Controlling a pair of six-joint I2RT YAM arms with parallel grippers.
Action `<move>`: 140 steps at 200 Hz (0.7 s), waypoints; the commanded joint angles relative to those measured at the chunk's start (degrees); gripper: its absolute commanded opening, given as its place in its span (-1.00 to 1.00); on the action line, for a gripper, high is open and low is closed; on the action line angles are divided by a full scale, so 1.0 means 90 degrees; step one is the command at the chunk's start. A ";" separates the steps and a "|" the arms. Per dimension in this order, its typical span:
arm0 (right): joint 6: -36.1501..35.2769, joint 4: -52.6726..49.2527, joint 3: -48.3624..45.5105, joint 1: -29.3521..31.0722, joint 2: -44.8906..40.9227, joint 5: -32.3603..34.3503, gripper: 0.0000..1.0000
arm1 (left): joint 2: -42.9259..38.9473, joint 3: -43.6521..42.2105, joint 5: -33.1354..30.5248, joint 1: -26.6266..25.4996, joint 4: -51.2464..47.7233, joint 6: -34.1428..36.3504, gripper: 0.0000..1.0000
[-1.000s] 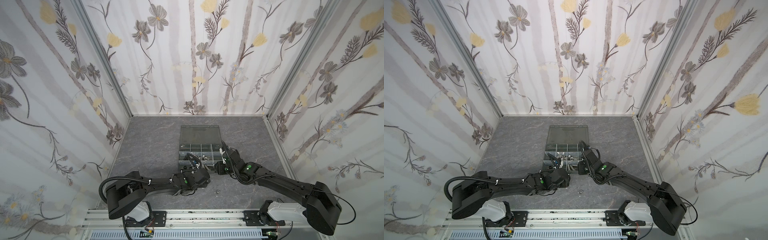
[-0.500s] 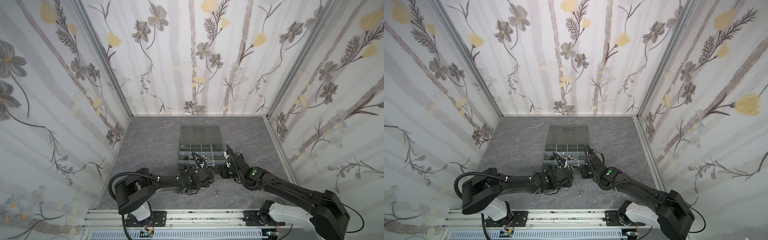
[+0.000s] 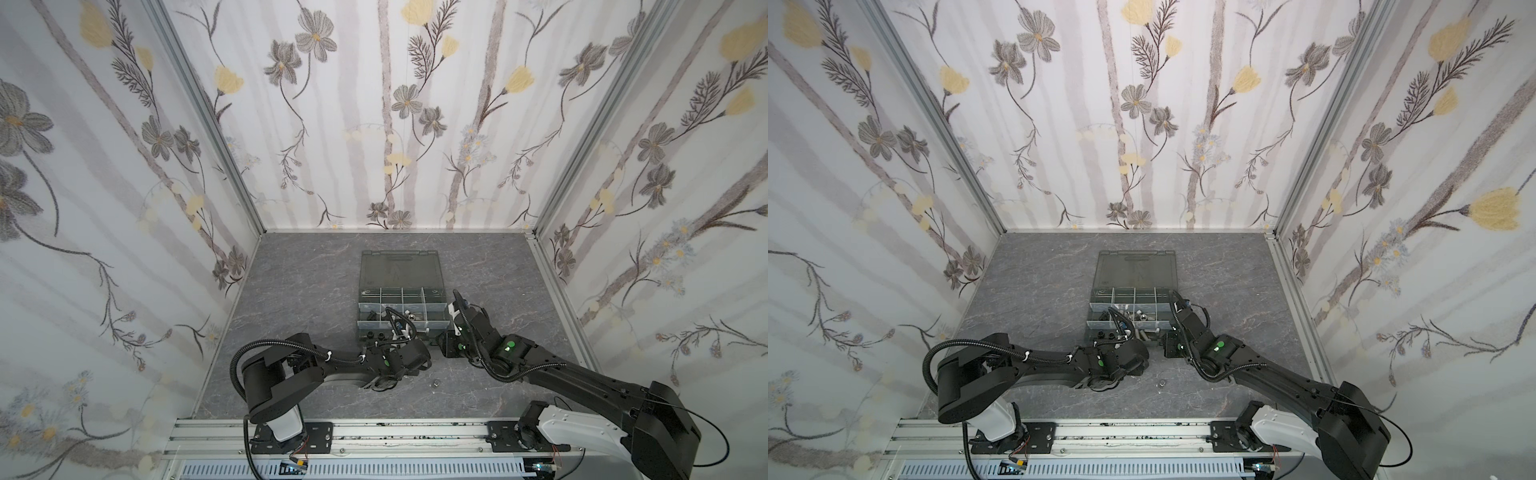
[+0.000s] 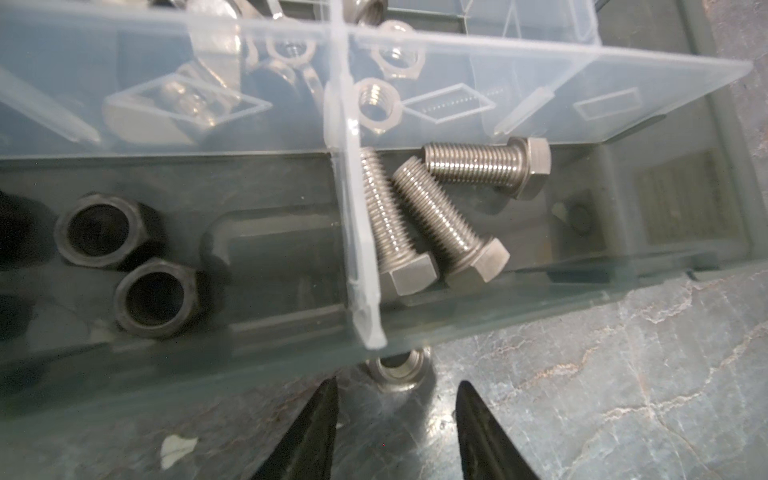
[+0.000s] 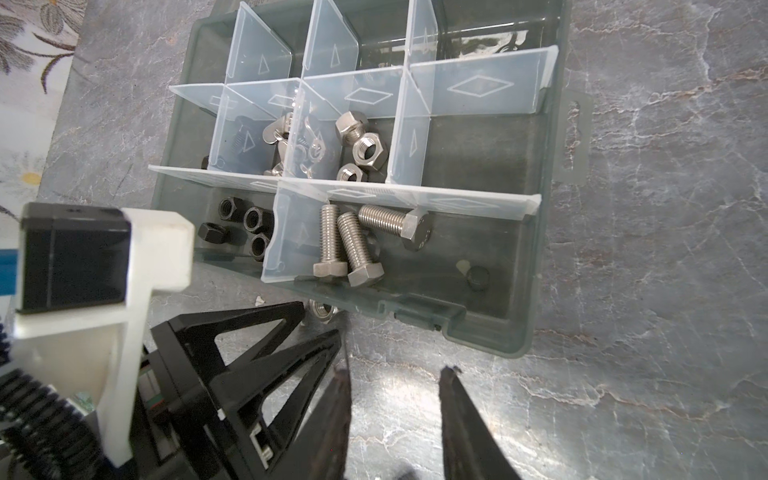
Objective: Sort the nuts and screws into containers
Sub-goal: 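Withdraw the right gripper while the left gripper moves toward the last hex nut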
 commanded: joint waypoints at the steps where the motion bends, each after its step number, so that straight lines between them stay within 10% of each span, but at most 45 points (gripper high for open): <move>1: 0.0124 0.0173 -0.0075 0.0000 -0.0085 0.0154 -0.26 | 0.0091 0.0063 -0.0138 0.0001 -0.0028 0.0212 -0.07; 140: 0.0208 0.0266 -0.0276 0.0009 -0.0168 0.0123 -0.26 | 0.0518 -0.0014 -0.0264 -0.0004 -0.0038 0.0353 -0.31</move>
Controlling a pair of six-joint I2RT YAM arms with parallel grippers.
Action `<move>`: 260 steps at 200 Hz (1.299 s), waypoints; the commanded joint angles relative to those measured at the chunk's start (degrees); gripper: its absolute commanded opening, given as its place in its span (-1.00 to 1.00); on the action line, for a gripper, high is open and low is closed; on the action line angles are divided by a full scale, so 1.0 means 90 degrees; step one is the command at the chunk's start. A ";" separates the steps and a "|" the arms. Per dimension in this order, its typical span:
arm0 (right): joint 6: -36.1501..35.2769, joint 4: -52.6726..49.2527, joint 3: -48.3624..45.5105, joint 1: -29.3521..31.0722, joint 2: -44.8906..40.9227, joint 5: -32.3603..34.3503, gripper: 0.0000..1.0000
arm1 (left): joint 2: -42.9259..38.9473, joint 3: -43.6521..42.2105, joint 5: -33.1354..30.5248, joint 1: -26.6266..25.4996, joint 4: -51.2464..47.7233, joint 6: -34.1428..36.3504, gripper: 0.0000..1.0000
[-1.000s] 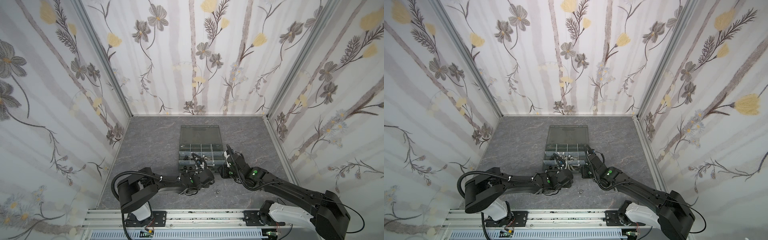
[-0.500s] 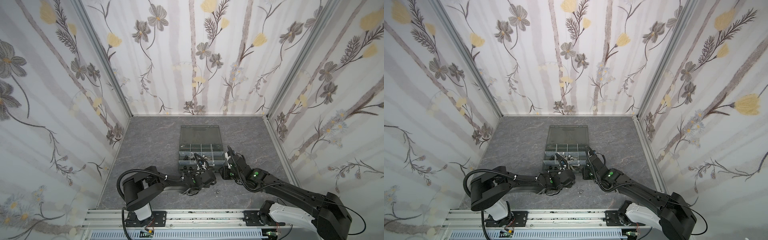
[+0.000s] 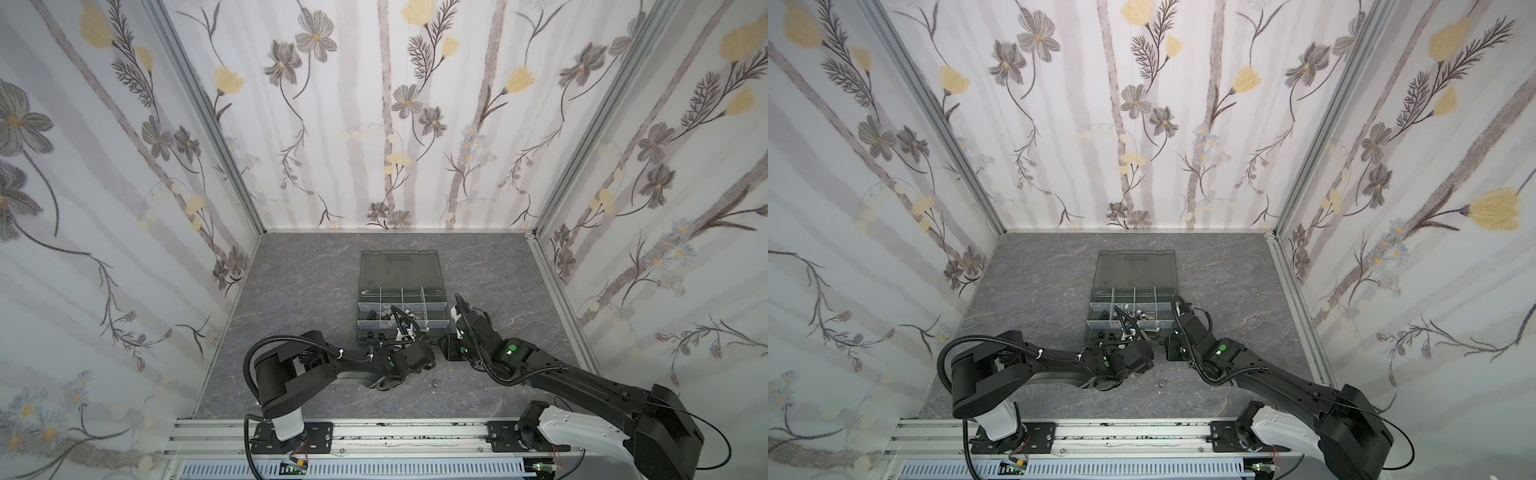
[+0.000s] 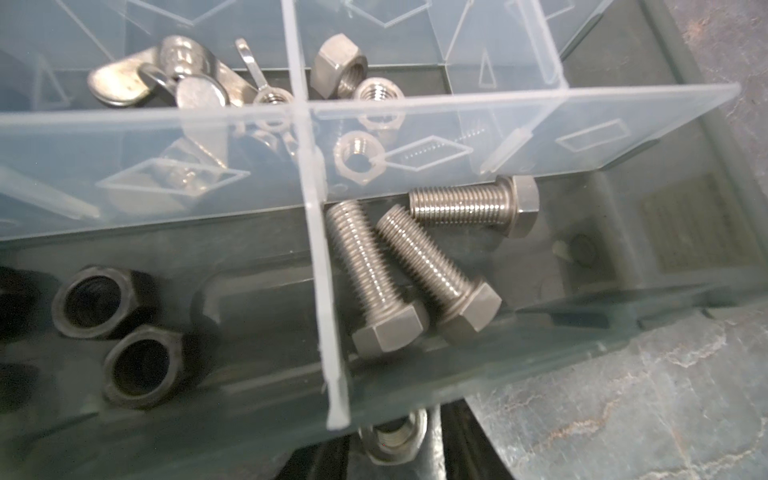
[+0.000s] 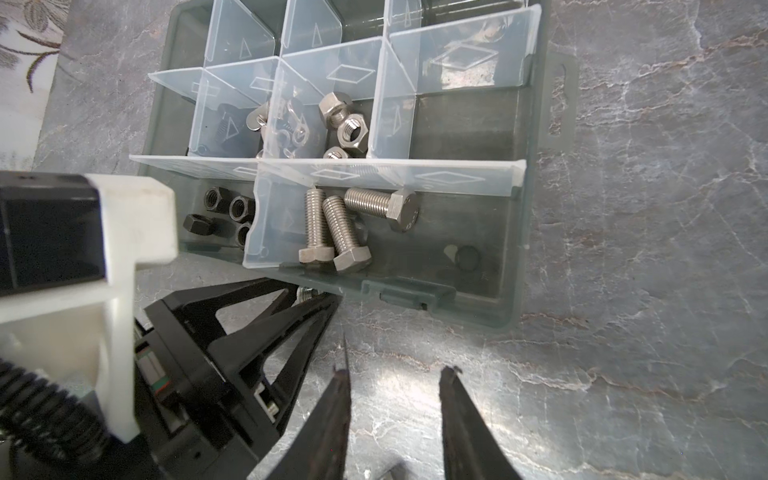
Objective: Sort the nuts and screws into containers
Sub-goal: 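Withdraw the right gripper while the left gripper moves toward the last hex nut, then lower the left gripper onto the silver hex nut and close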
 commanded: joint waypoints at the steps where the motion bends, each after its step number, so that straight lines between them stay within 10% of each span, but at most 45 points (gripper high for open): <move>1: 0.0092 0.0227 -0.0041 0.0009 -0.0050 0.0112 -0.26 | 0.0079 -0.0099 0.0335 0.0001 -0.0517 -0.0065 -0.31; 139: 0.0125 0.0268 -0.0175 -0.0001 -0.0072 0.0172 -0.26 | -0.0398 -0.0701 0.0778 -0.0547 -0.0754 -0.0418 -0.25; 260: 0.0184 0.0280 -0.0272 -0.0001 -0.0209 0.0172 -0.25 | 0.0083 0.0594 0.0599 -0.0550 -0.2277 0.0814 -0.16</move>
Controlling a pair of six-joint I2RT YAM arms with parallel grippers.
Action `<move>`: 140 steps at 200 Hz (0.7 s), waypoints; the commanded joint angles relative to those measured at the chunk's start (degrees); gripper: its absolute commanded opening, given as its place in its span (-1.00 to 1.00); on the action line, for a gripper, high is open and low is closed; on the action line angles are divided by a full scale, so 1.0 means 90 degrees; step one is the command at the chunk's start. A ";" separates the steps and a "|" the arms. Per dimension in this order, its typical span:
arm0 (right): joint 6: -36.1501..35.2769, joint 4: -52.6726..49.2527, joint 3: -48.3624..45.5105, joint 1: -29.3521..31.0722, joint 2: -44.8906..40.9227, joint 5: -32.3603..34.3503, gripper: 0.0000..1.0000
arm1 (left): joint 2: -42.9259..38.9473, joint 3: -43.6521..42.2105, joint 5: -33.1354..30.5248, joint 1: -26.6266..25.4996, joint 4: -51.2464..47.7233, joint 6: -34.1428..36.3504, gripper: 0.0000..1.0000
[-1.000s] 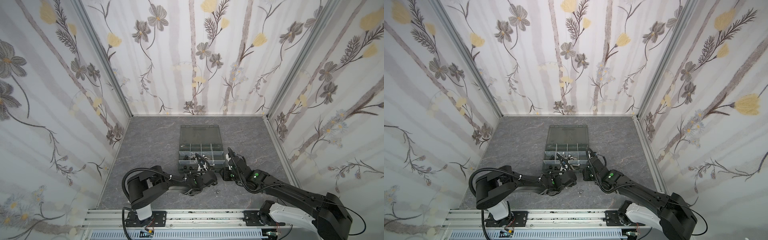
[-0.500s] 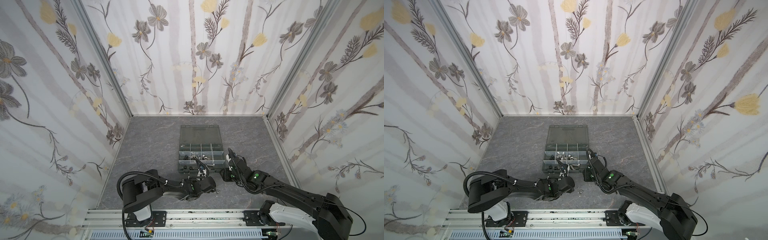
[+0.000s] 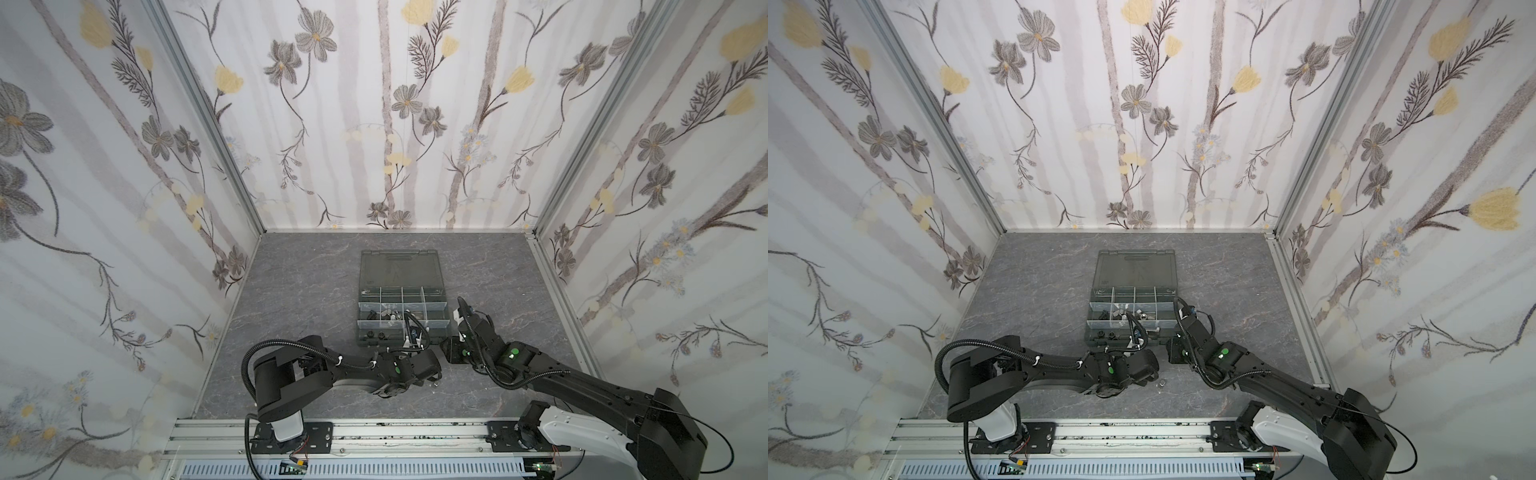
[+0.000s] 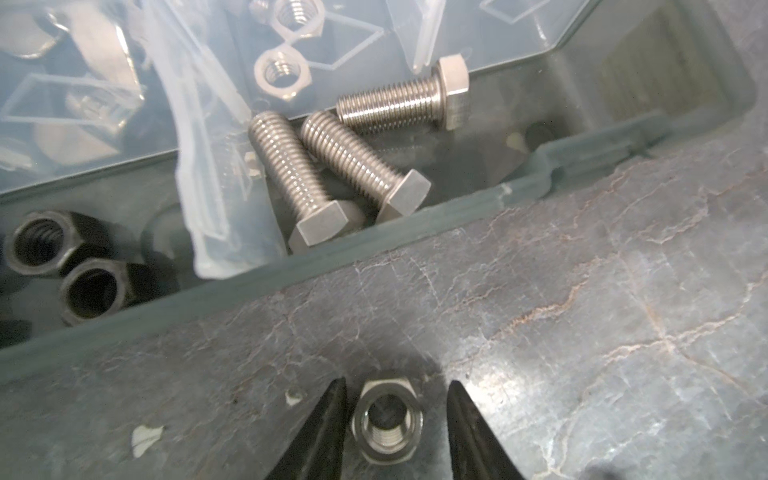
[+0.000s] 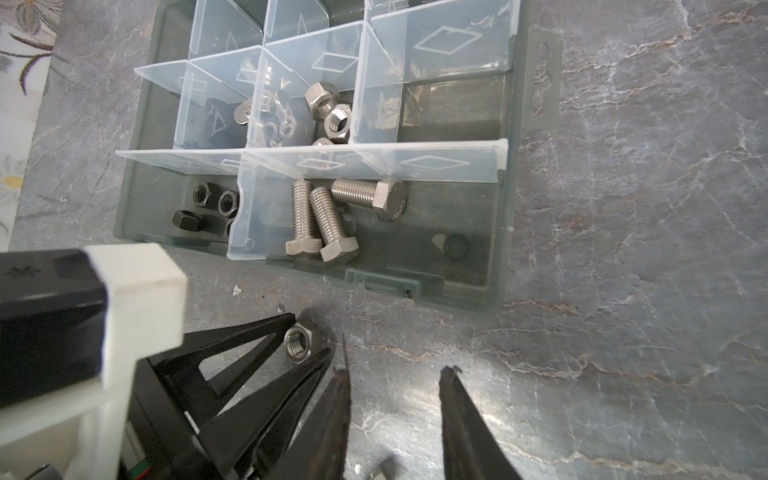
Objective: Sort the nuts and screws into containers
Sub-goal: 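Lower the left gripper onto the silver hex nut and close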
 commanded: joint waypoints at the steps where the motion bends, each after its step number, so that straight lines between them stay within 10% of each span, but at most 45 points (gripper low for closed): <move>1: 0.0099 0.0228 -0.0025 0.0004 -0.0033 0.0143 -0.25 | 0.0142 0.0164 0.0292 -0.0003 -0.1066 0.0323 -0.16; 140: 0.0172 0.0130 -0.0204 -0.0004 -0.0471 0.0345 -0.24 | 0.0350 0.0447 0.0270 0.0063 -0.1209 0.0609 -0.49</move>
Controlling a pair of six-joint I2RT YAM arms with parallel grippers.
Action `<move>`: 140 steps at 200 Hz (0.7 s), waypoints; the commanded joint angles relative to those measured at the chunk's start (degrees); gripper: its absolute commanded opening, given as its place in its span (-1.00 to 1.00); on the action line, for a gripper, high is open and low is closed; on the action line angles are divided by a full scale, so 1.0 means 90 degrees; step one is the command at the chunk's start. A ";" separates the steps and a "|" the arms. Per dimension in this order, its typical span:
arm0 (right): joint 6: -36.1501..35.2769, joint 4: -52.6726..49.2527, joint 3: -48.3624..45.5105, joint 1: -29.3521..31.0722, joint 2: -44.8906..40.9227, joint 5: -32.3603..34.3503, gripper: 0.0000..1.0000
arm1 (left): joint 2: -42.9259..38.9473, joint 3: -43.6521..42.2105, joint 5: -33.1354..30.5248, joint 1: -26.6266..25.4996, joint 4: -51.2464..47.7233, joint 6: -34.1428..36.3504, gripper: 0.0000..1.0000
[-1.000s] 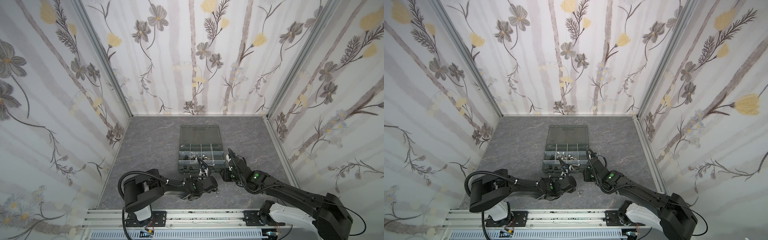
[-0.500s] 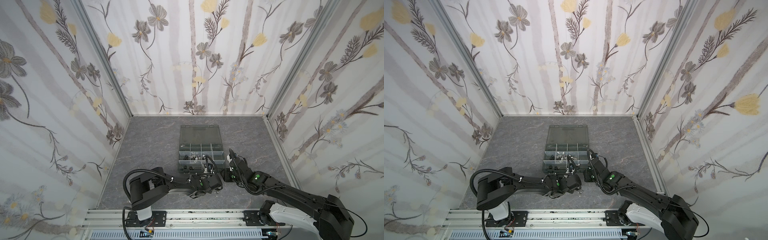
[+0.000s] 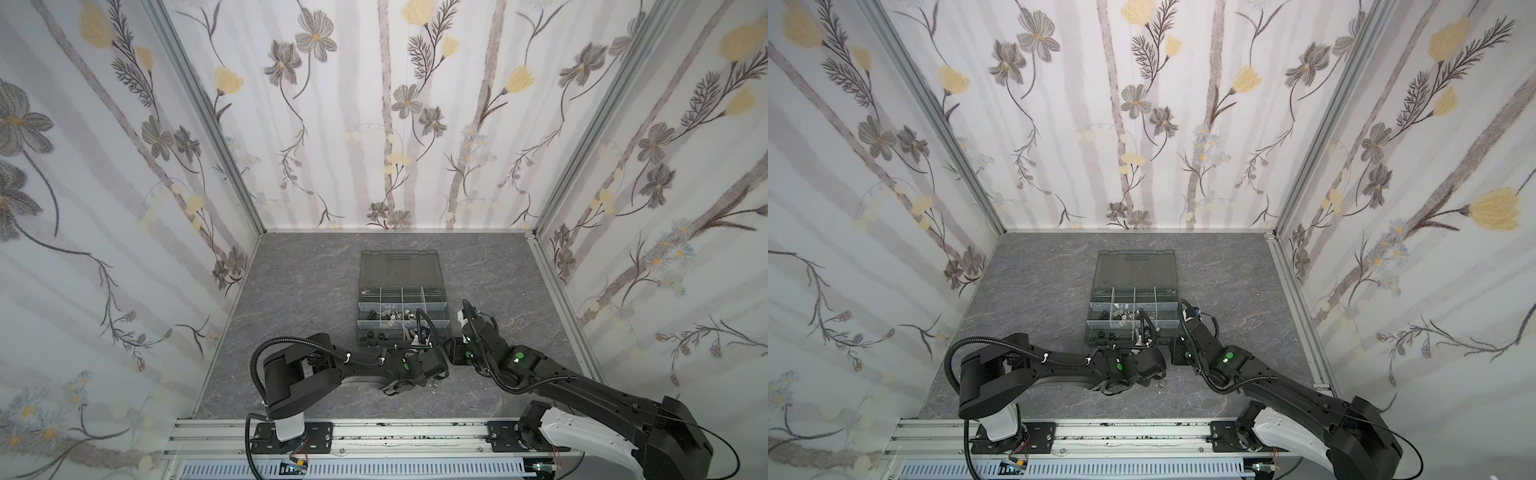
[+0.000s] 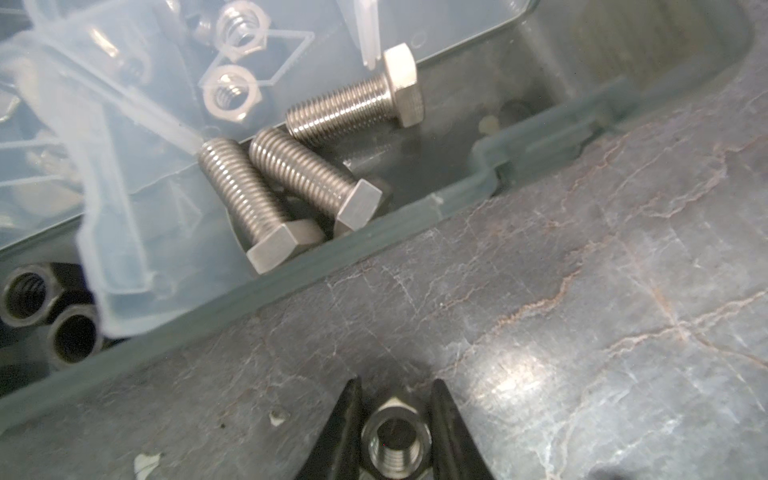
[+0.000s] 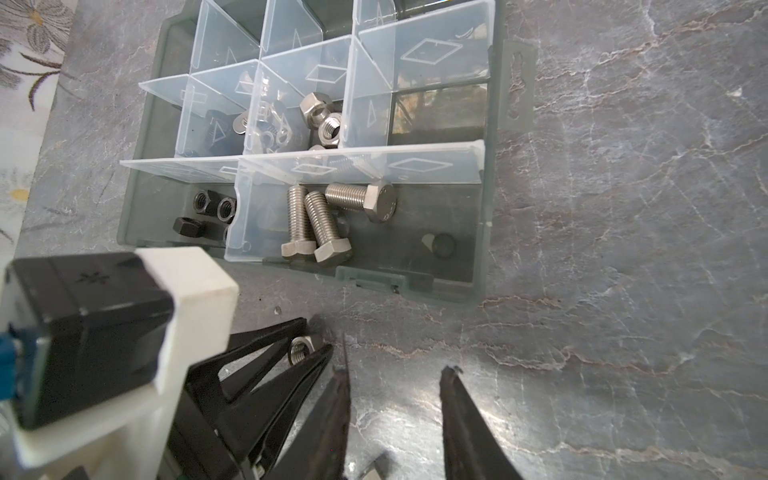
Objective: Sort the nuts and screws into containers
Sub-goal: 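Lower the left gripper onto the silver hex nut and close, then lift the hex nut with the left gripper over the compartment beside the wing nuts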
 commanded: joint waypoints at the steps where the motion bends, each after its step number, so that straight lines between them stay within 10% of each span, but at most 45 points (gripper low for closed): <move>1: 0.0100 0.0171 -0.0012 -0.0005 -0.0081 0.0174 -0.24 | 0.0035 -0.0026 0.0207 0.0036 -0.0716 0.0059 -0.49; 140: 0.0121 -0.0057 0.0027 -0.0054 -0.0337 0.0320 -0.23 | -0.1224 0.0949 0.0267 0.0994 -0.0691 0.0521 -0.52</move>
